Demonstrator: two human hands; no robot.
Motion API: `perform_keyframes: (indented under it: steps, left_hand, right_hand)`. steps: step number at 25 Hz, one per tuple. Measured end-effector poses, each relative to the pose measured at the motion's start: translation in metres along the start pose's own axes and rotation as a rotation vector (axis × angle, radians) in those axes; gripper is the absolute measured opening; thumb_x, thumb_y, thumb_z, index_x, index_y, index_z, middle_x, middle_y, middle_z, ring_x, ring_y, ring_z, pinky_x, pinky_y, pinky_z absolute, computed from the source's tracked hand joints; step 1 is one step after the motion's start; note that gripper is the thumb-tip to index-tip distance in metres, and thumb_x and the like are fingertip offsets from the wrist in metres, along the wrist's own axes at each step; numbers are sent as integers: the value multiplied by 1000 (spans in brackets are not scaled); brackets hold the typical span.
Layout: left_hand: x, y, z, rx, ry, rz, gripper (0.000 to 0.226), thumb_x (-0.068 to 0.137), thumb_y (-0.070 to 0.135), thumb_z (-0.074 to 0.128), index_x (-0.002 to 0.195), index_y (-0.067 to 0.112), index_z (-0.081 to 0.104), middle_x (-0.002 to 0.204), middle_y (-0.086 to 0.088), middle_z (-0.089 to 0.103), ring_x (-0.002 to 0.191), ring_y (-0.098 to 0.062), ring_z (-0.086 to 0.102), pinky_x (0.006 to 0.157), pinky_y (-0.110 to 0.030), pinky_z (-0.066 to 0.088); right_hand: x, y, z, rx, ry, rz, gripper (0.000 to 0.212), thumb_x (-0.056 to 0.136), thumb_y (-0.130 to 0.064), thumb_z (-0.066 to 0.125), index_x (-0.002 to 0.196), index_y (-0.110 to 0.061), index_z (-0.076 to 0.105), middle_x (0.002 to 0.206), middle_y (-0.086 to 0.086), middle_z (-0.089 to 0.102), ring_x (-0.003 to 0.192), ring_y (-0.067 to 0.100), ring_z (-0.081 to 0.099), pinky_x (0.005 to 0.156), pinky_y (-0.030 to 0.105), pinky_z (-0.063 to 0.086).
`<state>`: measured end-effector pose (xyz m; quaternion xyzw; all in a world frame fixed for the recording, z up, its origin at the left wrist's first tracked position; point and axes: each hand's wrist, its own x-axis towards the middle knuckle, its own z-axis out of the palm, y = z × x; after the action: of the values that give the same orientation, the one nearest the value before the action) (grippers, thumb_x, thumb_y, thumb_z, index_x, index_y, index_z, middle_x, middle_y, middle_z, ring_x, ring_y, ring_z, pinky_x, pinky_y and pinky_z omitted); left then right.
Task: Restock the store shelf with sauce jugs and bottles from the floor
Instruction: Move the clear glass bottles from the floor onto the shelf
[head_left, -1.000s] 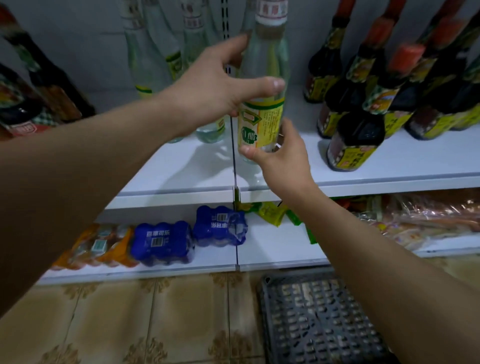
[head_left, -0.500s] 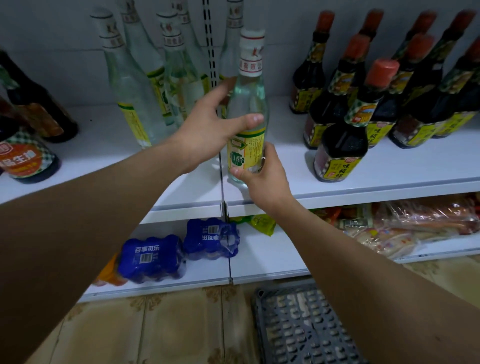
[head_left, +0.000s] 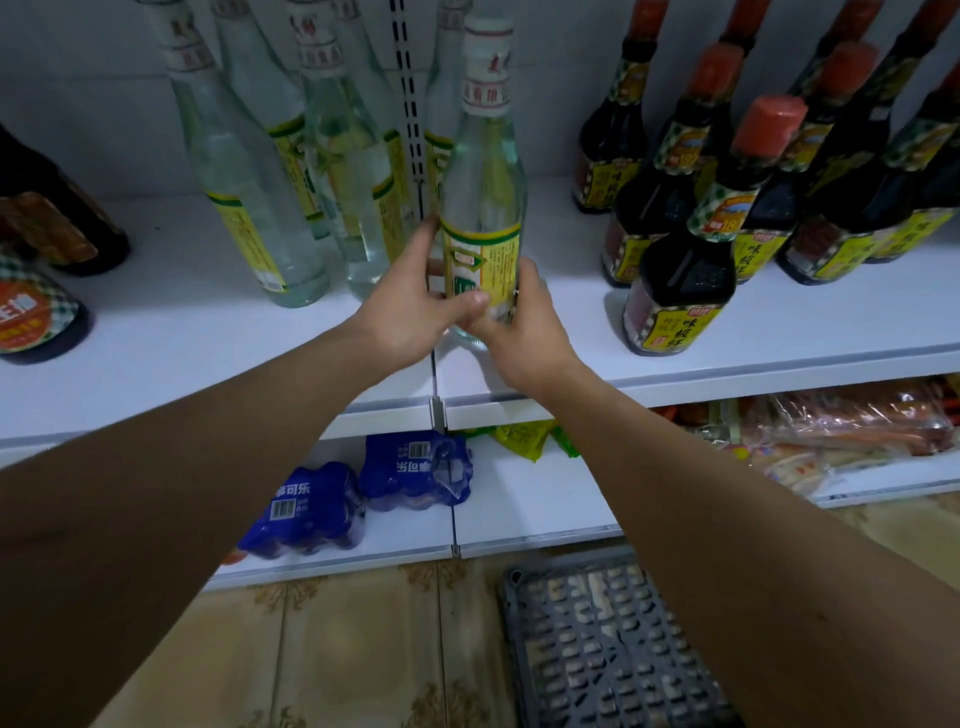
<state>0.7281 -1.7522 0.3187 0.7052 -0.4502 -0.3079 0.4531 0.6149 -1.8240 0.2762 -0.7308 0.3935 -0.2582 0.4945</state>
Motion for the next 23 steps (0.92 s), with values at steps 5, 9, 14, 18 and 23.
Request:
perform_keyframes:
  steps: [5, 9, 14, 18, 23]
  left_hand:
    - [10, -19, 15, 3, 131, -15, 60, 97, 15, 59, 150, 22, 33, 136, 1, 57, 119, -11, 57, 103, -25, 45]
    - [30, -39, 21, -41, 202, -13, 56, 96, 20, 57, 148, 23, 36, 139, 1, 57, 129, -13, 53, 113, -40, 41]
    - [40, -56, 31, -76, 274, -22, 52, 95, 32, 52, 145, 24, 43, 137, 4, 60, 127, -13, 55, 110, -40, 43]
    - [36, -65, 37, -57, 357, -7, 48, 94, 39, 52, 138, 22, 52, 130, 5, 65, 121, -10, 59, 105, -36, 47]
    - [16, -57, 38, -55, 418, 64, 61, 92, 31, 56, 147, 11, 39, 148, -7, 49, 137, -20, 47, 113, -42, 41]
  right_hand:
    - [14, 3, 8, -12, 34, 21, 52, 89, -31, 68, 135, -23, 44, 124, 0, 61, 108, 20, 60, 93, 39, 50]
    - [28, 3, 18, -144, 109, 47, 47, 90, -39, 60, 132, -26, 42, 110, -2, 58, 107, 27, 56, 97, 45, 44]
    - [41, 6, 25, -215, 161, 74, 52, 94, -43, 54, 140, -27, 34, 120, 3, 54, 117, 26, 48, 97, 41, 34]
    - [41, 9, 31, -269, 180, 48, 61, 96, -44, 50, 149, -23, 28, 128, 7, 55, 126, 27, 45, 99, 43, 31]
    - [30, 8, 26, -296, 181, 16, 83, 92, -42, 59, 157, -16, 13, 155, 7, 36, 142, 28, 35, 111, 44, 29]
